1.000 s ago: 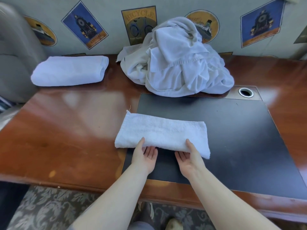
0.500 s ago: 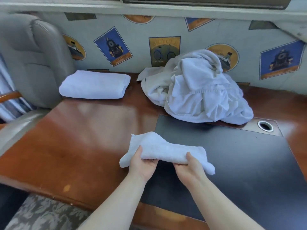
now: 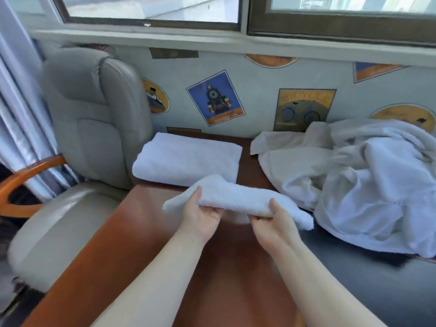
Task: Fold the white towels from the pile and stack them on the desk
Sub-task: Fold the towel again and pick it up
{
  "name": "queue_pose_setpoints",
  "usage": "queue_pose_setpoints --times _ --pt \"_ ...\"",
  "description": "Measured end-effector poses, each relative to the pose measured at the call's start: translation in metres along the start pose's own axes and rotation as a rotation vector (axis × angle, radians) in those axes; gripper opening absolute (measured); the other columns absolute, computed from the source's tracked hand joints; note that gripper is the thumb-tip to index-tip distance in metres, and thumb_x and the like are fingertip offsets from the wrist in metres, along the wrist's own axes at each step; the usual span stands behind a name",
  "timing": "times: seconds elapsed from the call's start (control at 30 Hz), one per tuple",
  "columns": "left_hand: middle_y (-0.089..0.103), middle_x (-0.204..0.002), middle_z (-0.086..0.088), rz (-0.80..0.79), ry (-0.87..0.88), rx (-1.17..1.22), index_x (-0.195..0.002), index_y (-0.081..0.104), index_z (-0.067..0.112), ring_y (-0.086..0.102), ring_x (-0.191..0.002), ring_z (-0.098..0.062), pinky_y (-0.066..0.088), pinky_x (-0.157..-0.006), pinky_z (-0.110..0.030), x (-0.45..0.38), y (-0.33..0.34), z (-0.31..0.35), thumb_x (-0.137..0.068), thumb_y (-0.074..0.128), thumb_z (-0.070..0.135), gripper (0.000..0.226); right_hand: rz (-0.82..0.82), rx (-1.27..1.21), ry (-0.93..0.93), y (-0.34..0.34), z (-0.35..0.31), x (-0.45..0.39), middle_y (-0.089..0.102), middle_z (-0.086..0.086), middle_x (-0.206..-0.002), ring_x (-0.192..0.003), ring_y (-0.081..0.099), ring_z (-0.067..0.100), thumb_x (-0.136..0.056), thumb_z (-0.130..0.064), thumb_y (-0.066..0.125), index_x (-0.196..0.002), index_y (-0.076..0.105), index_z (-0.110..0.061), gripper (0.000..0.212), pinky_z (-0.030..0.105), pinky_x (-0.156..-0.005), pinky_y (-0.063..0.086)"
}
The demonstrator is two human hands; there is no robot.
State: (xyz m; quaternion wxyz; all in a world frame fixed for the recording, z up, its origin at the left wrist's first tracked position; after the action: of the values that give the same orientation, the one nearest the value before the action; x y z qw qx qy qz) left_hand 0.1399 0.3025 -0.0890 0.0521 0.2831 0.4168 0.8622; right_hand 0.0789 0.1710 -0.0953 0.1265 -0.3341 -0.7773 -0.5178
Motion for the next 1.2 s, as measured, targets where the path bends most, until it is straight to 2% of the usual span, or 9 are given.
queue_pose_setpoints --times 0.07,0.2,0.37,0.47,0.67,0.77,0.93,1.07,1.2 --pt "0.072 -0.104 -0.015 0.009 -0.007 0.014 -0.118 0.058 0.005 0.066 -0.099 -0.029 0.052 -0.079 -0.039 -0.031 0.001 0.036 -0.103 0.042 0.026 0.031 0.028 -0.059 -0.032 0.033 0.016 -0.027 0.049 0.010 -0.130 -0.102 0.057 0.023 -0.103 -0.013 0.037 -0.138 0.030 -0.011 0.036 0.042 -0.092 0.043" --pt "0.065 -0.122 -0.017 0.002 -0.028 0.020 -0.126 0.055 0.007 0.059 -0.116 -0.033 0.049 -0.096 -0.042 -0.095 0.010 0.096 -0.103 0.045 0.025 0.031 -0.038 -0.025 0.068 0.092 0.041 -0.084 0.047 0.019 -0.143 -0.127 0.050 0.033 -0.104 -0.016 0.041 -0.146 0.031 -0.003 0.045 0.043 -0.092 0.043" --pt "0.066 -0.124 -0.011 -0.111 0.029 -0.026 -0.129 0.053 0.012 0.059 -0.116 -0.029 0.048 -0.095 -0.041 -0.165 0.013 0.161 -0.101 0.043 0.026 0.032 -0.150 0.044 0.058 0.160 0.053 -0.135 0.060 0.018 -0.127 -0.105 0.061 0.029 -0.103 -0.014 0.041 -0.141 0.039 -0.003 0.039 0.041 -0.084 0.048" --pt "0.068 -0.123 -0.009 -0.068 -0.008 -0.037 -0.130 0.055 0.013 0.062 -0.114 -0.029 0.049 -0.095 -0.044 -0.195 -0.005 0.173 -0.098 0.050 0.021 0.033 -0.120 0.121 0.077 0.163 0.064 -0.165 0.062 0.012 -0.129 -0.111 0.060 0.028 -0.103 -0.016 0.046 -0.136 0.048 -0.008 0.034 0.044 -0.092 0.049" --pt "0.052 -0.141 -0.012 0.233 -0.199 -0.019 -0.120 0.050 0.006 0.047 -0.133 -0.032 0.036 -0.110 -0.050 -0.216 -0.067 0.144 -0.103 0.048 0.023 0.024 0.161 0.256 0.200 0.111 0.096 -0.190 0.052 0.010 -0.141 -0.131 0.050 0.029 -0.104 -0.027 0.046 -0.130 0.049 -0.011 0.030 0.045 -0.107 0.042" --pt "0.051 -0.143 -0.011 0.244 -0.156 0.003 -0.121 0.050 0.008 0.045 -0.135 -0.031 0.035 -0.112 -0.050 -0.219 -0.077 0.138 -0.104 0.047 0.022 0.023 0.181 0.261 0.155 0.100 0.102 -0.192 0.051 0.012 -0.141 -0.132 0.049 0.030 -0.104 -0.023 0.046 -0.122 0.049 -0.014 0.020 0.045 -0.100 0.044" --pt "0.052 -0.142 -0.008 0.233 -0.125 0.010 -0.122 0.054 0.010 0.046 -0.135 -0.025 0.036 -0.113 -0.043 -0.202 -0.066 0.110 -0.102 0.051 0.027 0.027 0.165 0.168 0.170 0.092 0.105 -0.182 0.053 0.011 -0.140 -0.131 0.050 0.026 -0.105 -0.025 0.042 -0.134 0.049 -0.010 0.033 0.041 -0.103 0.042" --pt "0.055 -0.139 -0.006 0.193 -0.228 -0.044 -0.116 0.059 0.011 0.048 -0.133 -0.022 0.039 -0.107 -0.036 -0.176 -0.046 0.057 -0.101 0.052 0.025 0.022 0.157 0.053 0.217 0.074 0.089 -0.157 0.056 0.012 -0.136 -0.129 0.052 0.028 -0.105 -0.028 0.040 -0.135 0.050 -0.004 0.040 0.042 -0.104 0.040" --pt "0.055 -0.138 -0.010 0.146 -0.431 -0.084 -0.130 0.054 0.009 0.054 -0.124 -0.027 0.042 -0.097 -0.038 -0.143 -0.026 -0.014 -0.101 0.051 0.017 0.031 0.218 0.103 0.137 0.030 0.040 -0.122 0.063 0.008 -0.121 -0.116 0.058 0.026 -0.101 -0.019 0.045 -0.127 0.051 -0.007 0.030 0.039 -0.094 0.045"
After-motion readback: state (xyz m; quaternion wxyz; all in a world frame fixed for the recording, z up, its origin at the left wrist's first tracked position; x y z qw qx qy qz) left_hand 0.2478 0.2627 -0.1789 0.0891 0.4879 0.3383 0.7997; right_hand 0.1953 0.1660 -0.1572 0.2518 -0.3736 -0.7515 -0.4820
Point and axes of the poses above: each hand's wrist, its own x-axis away from the middle knuckle, its own y-axis out of the palm, z = x × y, the point moved 1 cm from there along -x, towards the middle knuckle
